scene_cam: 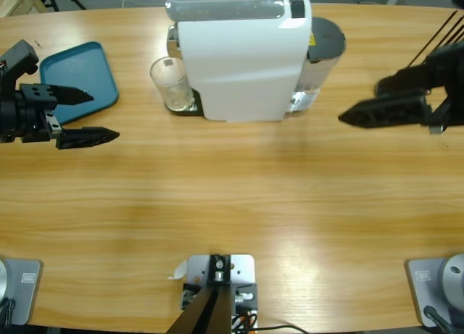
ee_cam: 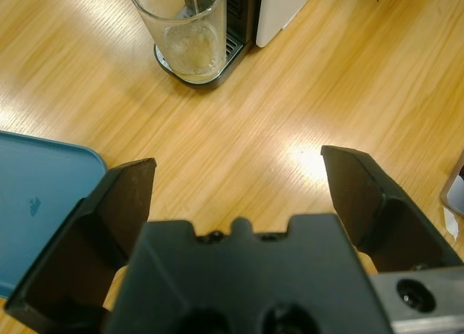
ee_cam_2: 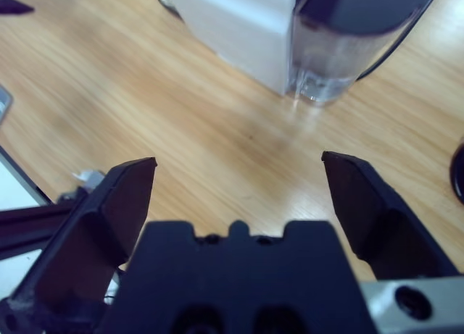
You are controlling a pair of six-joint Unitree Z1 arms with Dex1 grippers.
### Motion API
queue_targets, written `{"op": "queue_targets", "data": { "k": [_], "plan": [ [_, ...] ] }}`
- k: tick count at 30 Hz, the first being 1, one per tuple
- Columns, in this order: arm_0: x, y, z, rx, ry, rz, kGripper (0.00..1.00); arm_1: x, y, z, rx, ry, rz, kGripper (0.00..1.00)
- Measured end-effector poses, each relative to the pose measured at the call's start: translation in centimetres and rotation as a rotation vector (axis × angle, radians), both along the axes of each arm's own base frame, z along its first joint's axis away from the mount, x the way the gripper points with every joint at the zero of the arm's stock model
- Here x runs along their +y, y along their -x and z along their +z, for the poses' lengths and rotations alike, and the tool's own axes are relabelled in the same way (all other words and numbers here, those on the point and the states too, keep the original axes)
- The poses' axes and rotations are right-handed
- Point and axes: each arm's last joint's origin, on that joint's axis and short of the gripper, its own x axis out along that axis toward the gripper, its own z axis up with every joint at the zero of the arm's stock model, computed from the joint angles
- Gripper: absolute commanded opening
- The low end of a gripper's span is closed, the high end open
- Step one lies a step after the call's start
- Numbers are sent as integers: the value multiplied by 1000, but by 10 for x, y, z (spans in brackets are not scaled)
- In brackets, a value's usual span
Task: Pour coffee
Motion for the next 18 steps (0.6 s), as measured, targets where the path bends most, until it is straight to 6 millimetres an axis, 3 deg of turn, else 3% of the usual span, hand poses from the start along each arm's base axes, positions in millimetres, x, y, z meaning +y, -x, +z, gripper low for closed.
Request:
{"op": "queue_targets", "data": {
  "k": [18],
  "plan": [
    [-1, -1, -2, 6, -6, 1, 1000, -5, 6, -5, -2, 10, 12, 1000]
  ]
}}
